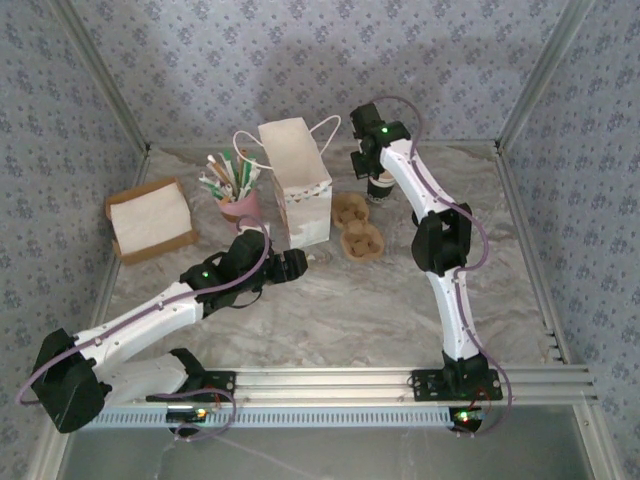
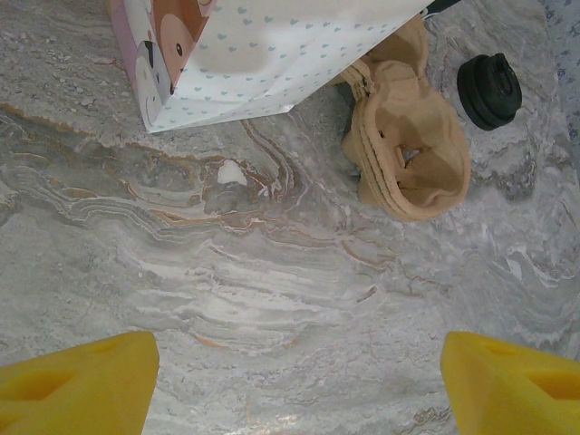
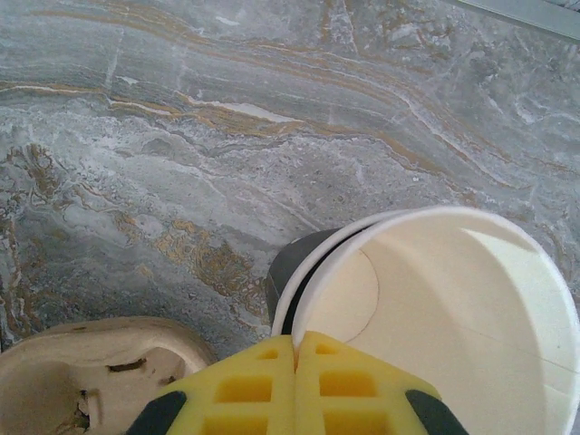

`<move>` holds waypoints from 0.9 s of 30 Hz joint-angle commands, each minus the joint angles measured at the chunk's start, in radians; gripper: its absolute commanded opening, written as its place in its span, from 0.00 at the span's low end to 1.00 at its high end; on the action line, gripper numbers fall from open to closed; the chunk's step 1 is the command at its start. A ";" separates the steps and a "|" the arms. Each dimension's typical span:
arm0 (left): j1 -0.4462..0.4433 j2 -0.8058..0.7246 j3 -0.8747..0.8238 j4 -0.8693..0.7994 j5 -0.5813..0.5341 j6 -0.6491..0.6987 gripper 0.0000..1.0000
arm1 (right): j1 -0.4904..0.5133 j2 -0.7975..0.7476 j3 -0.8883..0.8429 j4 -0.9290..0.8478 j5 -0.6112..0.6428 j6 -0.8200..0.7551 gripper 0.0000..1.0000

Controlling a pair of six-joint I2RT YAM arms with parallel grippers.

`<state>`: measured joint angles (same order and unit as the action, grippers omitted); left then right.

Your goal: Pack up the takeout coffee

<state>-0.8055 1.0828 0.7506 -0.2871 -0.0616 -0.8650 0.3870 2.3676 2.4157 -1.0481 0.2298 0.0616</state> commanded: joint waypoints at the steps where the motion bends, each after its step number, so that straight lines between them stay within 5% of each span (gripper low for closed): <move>1: -0.003 -0.002 0.007 0.015 -0.013 0.009 0.82 | 0.013 -0.021 0.043 -0.041 0.044 -0.029 0.04; 17: -0.004 0.000 0.010 0.010 -0.012 0.011 0.81 | 0.040 -0.031 0.100 -0.151 0.098 -0.018 0.00; 21: -0.003 0.000 0.008 0.014 -0.011 0.010 0.81 | 0.031 -0.108 -0.049 -0.015 0.061 -0.065 0.02; 24: -0.004 -0.002 0.009 0.015 -0.010 0.010 0.81 | 0.019 -0.052 0.034 -0.146 0.055 -0.011 0.00; 27: -0.004 -0.007 0.008 0.010 -0.009 0.009 0.81 | 0.031 -0.137 -0.077 -0.074 0.065 -0.006 0.00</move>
<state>-0.8055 1.0828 0.7506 -0.2871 -0.0616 -0.8650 0.4141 2.3028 2.3875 -1.1255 0.2920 0.0303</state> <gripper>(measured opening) 0.814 0.069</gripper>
